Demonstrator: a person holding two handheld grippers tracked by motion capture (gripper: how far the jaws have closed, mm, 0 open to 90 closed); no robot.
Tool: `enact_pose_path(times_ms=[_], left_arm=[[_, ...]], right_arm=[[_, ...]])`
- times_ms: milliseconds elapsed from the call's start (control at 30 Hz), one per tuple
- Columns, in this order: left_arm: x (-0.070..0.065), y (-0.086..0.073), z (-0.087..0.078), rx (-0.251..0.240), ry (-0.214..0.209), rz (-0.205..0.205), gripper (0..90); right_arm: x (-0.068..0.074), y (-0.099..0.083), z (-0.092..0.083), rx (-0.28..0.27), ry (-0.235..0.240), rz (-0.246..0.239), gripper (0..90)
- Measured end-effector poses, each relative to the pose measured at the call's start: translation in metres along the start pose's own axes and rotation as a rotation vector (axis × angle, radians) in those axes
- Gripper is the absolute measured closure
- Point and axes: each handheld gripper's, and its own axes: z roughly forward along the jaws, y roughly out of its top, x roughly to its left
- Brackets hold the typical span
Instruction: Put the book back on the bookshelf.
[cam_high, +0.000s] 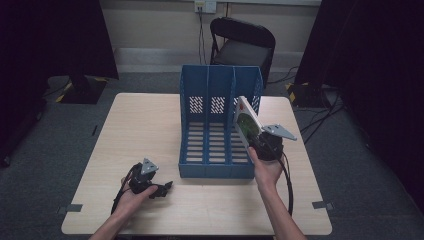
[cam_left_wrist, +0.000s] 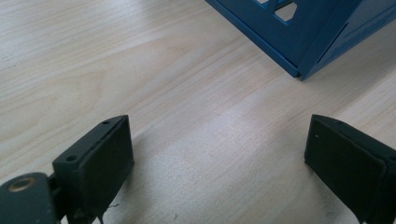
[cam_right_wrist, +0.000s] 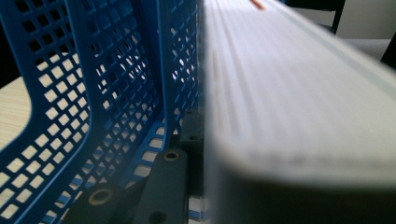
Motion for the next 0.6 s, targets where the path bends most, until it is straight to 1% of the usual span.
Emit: enact_pose_path(times_ms=[33, 100, 267, 300, 400, 433, 533, 600], left_arm=[[0.000, 0.000, 0.000, 0.000, 0.000, 0.000, 7.4], [0.000, 0.000, 0.000, -0.001, -0.001, 0.001, 7.6], [0.000, 0.000, 0.000, -0.001, -0.002, 0.001, 7.6], [0.000, 0.000, 0.000, -0.001, -0.002, 0.001, 7.6], [0.000, 0.000, 0.000, -0.001, -0.002, 0.001, 7.6], [0.000, 0.000, 0.000, -0.001, -0.003, 0.001, 7.6], [0.000, 0.000, 0.000, -0.001, -0.004, 0.001, 7.6], [0.000, 0.000, 0.000, -0.001, -0.004, 0.002, 7.6]], right_arm=[[0.000, -0.001, 0.003, 0.003, -0.001, -0.004, 76.7], [-0.001, -0.004, 0.014, 0.015, -0.011, 0.004, 76.7], [-0.001, -0.009, 0.022, 0.034, -0.018, 0.005, 76.7], [-0.002, -0.014, 0.026, 0.050, -0.019, 0.006, 76.7], [-0.002, -0.017, 0.029, 0.064, -0.024, 0.001, 76.7], [-0.005, -0.021, 0.031, 0.077, -0.035, -0.001, 76.7], [-0.007, -0.024, 0.033, 0.090, -0.027, 0.007, 76.7], [-0.006, -0.025, 0.034, 0.097, -0.032, -0.012, 76.7]])
